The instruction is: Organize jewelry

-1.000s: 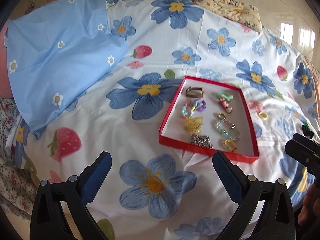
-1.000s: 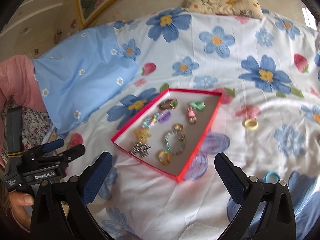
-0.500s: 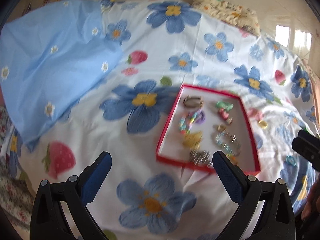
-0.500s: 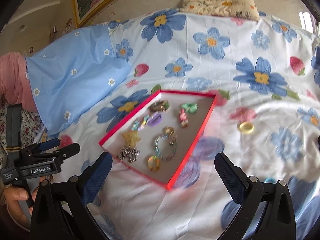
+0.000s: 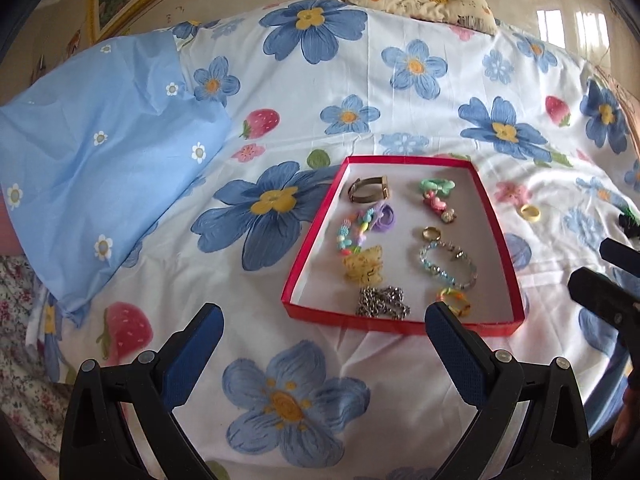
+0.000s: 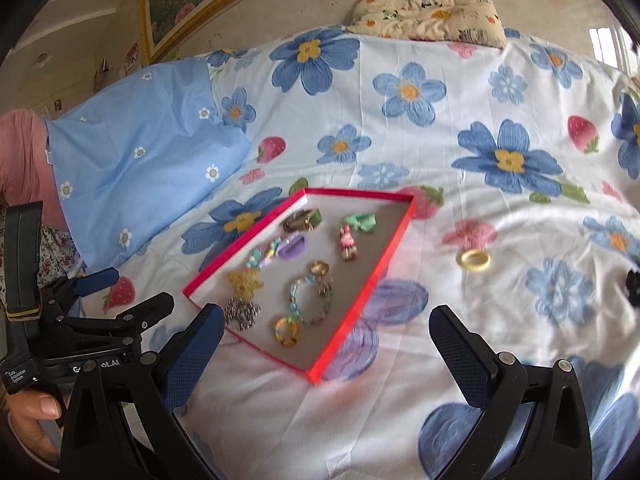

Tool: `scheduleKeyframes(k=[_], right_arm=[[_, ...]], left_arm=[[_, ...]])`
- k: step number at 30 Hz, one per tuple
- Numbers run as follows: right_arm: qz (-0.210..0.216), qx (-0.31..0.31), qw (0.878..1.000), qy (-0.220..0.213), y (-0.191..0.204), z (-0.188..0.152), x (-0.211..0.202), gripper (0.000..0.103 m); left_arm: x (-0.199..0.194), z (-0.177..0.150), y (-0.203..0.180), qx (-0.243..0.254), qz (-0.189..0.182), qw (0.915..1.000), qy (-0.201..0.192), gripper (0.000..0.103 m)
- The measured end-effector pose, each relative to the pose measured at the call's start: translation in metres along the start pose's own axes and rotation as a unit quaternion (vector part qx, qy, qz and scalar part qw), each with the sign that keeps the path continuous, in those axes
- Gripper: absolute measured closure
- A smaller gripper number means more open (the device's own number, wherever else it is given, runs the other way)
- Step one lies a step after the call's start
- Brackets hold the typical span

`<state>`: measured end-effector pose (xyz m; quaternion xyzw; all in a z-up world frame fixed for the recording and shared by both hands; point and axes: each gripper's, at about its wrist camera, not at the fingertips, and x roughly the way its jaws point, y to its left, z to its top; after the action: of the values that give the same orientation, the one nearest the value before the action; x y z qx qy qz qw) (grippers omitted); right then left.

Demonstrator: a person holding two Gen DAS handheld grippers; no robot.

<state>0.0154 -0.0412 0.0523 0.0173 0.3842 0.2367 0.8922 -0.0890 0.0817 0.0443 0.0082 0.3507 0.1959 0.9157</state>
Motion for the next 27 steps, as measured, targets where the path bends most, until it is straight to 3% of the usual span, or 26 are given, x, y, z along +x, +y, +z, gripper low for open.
scheduleKeyframes(k=[27], right_arm=[[-0.007,-0.035,0.999,0.014,0.013,-0.001,0.022,0.000]], left_arm=[[0.016,0.000,0.011,-0.022,-0.012,0.9996,0.011,0.001]])
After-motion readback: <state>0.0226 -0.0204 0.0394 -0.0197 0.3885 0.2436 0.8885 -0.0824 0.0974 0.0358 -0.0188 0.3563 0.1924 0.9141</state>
